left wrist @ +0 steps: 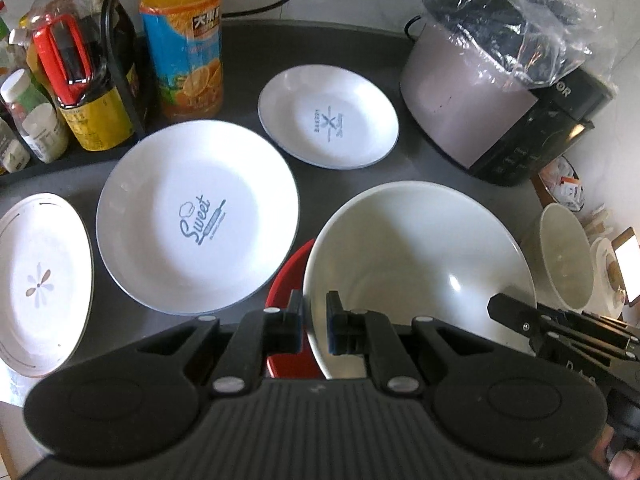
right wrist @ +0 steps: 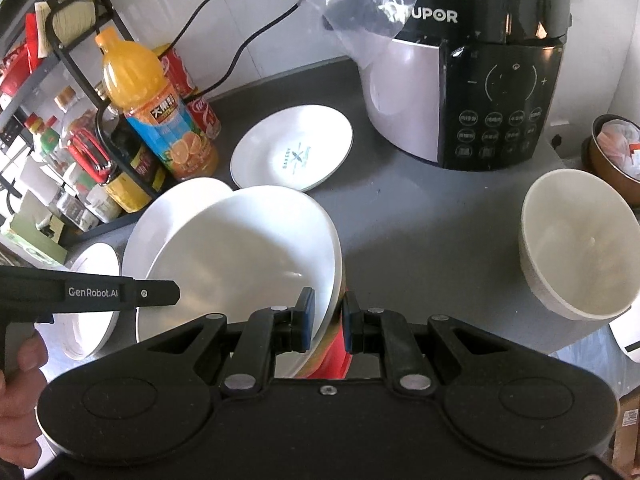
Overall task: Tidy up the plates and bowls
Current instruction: 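Lift the cream bowl and lower it into the red bowl, then open the right gripper and withdraw from the stacked bowls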
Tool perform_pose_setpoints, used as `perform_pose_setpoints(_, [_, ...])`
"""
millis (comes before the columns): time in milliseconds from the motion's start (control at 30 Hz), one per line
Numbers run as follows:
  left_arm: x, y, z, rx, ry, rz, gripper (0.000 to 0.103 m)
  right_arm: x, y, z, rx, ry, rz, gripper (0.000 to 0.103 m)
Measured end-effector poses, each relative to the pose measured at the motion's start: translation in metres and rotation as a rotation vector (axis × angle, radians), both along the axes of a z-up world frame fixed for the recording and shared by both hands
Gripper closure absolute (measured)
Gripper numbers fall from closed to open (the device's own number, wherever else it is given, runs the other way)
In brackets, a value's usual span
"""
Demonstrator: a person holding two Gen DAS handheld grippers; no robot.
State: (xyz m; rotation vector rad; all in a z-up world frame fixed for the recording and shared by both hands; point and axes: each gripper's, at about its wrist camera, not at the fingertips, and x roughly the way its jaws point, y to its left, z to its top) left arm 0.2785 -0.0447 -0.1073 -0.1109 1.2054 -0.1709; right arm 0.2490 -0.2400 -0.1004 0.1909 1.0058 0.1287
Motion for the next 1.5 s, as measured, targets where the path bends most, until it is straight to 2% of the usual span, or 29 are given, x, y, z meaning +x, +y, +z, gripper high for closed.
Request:
perform_pose_setpoints(400, [0.006,0.004,-0.024,0.011,0.066,0.004,0.094,0.008,0.009,-0.019,-0.032,0.036,0.017,0.088])
perform_pose_setpoints(633, [0.008,0.006,-0.031,0.035,0.087,0.012,0.094,0.012,0.017,-0.029,-0.063,0.071,0.070,0.088])
perform_pose_setpoints(800, [0.011,0.008,-0.037,0.018,0.113,0.022,0.093,0.013,0.019,-0.035,-0.070,0.085,0.089,0.081])
perform_pose_setpoints(933, [0.014,0.010,-0.045,-0.025,0.145,0.058,0.093,0.016,0.015,-0.034,-0.055,0.084,0.108,0.081])
perform_pose_setpoints(1133, [0.019,0.001,-0.045,-0.081,0.140,0.061,0.093,0.020,0.007,-0.035,-0.087,0.066,0.089,0.081])
perform_pose_setpoints(1233, [0.021,-0.011,-0.046,-0.081,0.134,0.028,0.093,0.025,0.002,-0.036,-0.141,0.069,0.069,0.079])
perform_pose_setpoints(1333, [0.023,-0.021,-0.042,-0.063,0.089,0.019,0.091,0.026,-0.009,-0.034,-0.130,0.058,0.043,0.078])
perform_pose_setpoints(1500, [0.031,-0.030,-0.039,-0.050,0.063,0.015,0.090,0.029,-0.020,-0.032,-0.105,0.053,0.028,0.078])
